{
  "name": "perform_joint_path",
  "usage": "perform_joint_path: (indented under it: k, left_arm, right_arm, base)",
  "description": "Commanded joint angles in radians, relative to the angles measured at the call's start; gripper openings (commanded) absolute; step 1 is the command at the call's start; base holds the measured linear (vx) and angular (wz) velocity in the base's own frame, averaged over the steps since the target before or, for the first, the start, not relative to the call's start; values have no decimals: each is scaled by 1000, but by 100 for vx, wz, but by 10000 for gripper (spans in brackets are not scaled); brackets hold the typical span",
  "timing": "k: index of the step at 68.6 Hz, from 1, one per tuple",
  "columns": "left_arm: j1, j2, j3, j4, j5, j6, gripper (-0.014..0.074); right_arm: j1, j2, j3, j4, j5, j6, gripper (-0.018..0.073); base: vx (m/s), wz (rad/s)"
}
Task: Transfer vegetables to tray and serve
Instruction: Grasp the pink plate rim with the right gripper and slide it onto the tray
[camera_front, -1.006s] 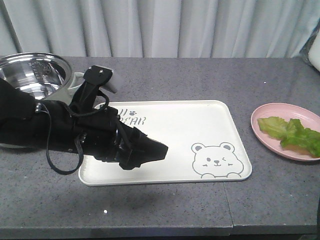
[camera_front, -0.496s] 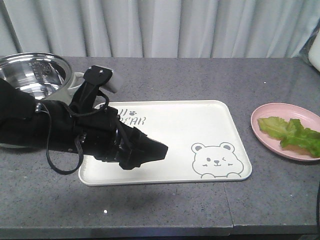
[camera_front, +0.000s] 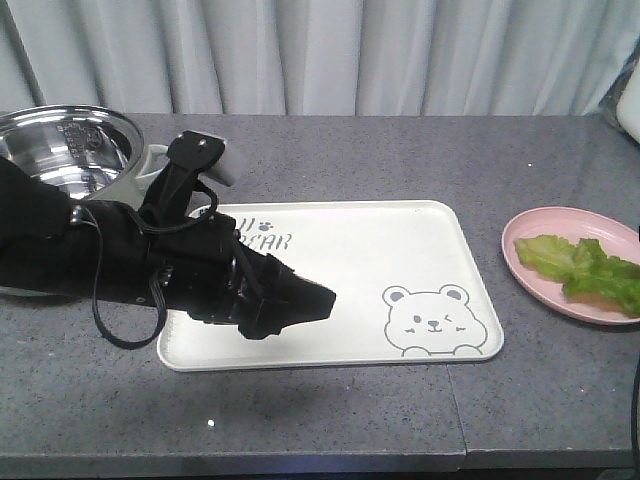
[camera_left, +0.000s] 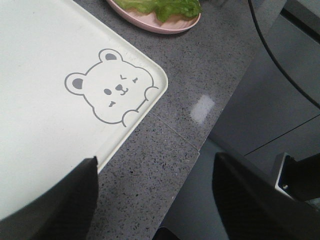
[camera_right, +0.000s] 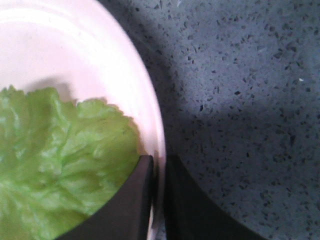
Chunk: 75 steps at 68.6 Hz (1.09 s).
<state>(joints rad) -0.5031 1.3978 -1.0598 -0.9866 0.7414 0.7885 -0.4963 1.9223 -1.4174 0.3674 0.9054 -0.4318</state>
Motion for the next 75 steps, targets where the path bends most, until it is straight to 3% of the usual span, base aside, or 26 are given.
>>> perform_joint_path:
  k: [1, 21, 53, 63, 75]
  left_arm:
    - [-5, -28, -26, -52, -15, 2, 482]
    - [-5, -28, -26, -52, -15, 2, 482]
    - [-5, -28, -26, -52, -15, 2, 482]
    - [-5, -28, -26, -52, -15, 2, 482]
    - [-5, -28, -26, -52, -15, 2, 482]
  right_arm:
    - [-3, -50, -30, 2, -11, -13, -10]
    - [-3, -114, -30, 25, -10, -11, -6]
    - [2, -265, -30, 249, 63, -15, -4]
    - [79, -269, -30, 257, 61, -15, -3]
    - [262, -266, -30, 240, 30, -15, -3]
  base:
    - [0, 0]
    - [0, 0]
    - [0, 0]
    - [0, 0]
    - [0, 0]
